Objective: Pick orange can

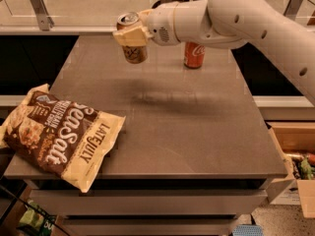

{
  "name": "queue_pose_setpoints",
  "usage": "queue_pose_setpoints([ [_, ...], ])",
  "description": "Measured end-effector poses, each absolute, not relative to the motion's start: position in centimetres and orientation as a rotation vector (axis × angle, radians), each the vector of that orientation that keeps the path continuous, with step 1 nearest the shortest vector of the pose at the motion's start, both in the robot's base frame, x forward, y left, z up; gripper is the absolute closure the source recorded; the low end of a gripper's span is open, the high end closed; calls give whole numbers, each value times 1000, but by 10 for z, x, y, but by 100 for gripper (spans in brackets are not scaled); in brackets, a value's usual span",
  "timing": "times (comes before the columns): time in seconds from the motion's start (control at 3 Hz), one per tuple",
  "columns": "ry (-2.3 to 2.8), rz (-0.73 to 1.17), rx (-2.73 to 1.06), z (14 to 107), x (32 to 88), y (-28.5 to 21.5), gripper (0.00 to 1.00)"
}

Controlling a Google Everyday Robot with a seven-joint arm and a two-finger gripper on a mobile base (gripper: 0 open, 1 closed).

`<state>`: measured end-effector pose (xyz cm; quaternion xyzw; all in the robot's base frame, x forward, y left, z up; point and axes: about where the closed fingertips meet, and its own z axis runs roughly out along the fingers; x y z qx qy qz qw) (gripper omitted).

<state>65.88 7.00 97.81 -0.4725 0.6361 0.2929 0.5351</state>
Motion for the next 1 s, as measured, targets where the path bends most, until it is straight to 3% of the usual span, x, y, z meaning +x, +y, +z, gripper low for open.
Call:
queue_pose_setpoints([
  [1.0,1404,600,-1251,1063,635,73,100],
])
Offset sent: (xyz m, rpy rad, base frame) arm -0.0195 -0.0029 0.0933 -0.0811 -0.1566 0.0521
